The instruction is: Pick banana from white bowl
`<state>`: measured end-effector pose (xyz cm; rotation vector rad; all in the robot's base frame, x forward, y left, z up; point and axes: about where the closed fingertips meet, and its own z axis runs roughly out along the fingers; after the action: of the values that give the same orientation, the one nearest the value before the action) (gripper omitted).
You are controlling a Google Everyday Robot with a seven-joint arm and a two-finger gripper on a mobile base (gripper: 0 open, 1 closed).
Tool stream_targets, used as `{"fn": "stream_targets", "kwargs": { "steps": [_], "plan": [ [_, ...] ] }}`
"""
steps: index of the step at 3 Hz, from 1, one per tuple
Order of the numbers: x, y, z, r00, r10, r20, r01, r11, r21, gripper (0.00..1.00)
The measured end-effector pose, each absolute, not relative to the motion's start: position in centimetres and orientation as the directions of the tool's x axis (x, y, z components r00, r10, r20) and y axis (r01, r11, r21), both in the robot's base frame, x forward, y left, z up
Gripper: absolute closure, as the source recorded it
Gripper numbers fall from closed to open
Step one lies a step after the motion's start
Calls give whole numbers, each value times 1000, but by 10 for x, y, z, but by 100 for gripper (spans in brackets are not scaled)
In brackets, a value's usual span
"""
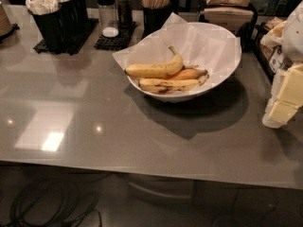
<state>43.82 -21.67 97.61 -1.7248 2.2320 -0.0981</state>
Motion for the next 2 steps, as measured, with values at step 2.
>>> {"fn": "stream_targets", "kwargs": {
  "steps": [2],
  "plan": [
    [461,-202,994,-124,-957,-261,-935,201,-291,0]
  ]
}}
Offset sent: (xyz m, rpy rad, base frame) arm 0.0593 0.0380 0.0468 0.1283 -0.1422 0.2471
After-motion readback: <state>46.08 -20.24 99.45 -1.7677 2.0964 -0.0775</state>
